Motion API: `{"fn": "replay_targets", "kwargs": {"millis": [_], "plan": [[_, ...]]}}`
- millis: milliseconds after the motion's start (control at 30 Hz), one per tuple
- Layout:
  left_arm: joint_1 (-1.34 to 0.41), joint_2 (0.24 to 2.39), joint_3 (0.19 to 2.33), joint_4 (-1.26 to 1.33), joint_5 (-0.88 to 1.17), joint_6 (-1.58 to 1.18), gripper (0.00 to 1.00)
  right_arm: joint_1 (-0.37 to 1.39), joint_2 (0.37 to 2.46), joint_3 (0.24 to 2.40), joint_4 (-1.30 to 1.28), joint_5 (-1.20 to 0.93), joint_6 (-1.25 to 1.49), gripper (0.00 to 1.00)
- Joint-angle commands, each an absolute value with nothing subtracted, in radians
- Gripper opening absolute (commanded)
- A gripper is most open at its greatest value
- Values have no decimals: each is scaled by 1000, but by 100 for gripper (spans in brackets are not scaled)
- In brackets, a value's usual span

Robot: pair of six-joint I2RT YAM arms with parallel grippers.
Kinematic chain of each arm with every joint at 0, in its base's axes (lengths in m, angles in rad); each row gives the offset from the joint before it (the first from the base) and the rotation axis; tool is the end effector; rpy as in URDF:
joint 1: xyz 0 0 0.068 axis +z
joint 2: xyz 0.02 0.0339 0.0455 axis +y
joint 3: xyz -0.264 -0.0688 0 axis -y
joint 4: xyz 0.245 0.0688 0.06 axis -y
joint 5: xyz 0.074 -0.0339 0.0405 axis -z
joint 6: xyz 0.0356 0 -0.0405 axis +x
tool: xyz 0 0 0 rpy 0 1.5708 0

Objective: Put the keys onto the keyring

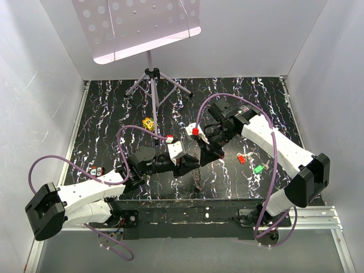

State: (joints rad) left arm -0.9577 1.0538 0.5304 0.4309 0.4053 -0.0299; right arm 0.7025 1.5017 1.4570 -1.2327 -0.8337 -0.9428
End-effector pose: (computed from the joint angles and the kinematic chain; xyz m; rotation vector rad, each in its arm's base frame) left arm 0.1254 -0.2027 0.2626 1.0717 1.4125 -1.0682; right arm 0.1948 0.1994 0.3321 -1.9865 1.6156 1.0780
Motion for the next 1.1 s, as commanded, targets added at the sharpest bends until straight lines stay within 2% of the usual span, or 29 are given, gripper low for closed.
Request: {"fn": "replay_targets", "kwargs": {"millis": [0,133,167,367,433,533,667,833,933,1067], "plan": [[-953,1052,555,446,445,-23,19,709,1503,1503,-1256,-879,-951,1],[-953,1055,560,434,465,-17,1,709,1506,1503,-1259,-881,-953,1],[-953,1057,560,436,466,-18,0,709,1506,1502,-1259,-881,-953,1],[-953,1026,537,456,440,-28,0,709,1496,1508,-1247,-874,-934,1],[-953,996,503,477,416,-38,0,693,1486,1519,-1256,-877,-927,21],[-953,927,428,544,382,-74,0,643,1453,1526,-1269,-925,-931,39],[-953,827,315,726,338,-162,0,594,1384,1471,-1233,-1026,-965,41],[-953,782,221,917,302,-232,0,591,1275,1278,-1059,-1204,-1023,41],[-954,792,218,937,316,-241,0,592,1262,1243,-1011,-1273,-1023,44],[-953,804,229,914,322,-236,0,597,1295,1284,-1037,-1250,-1017,44]]}}
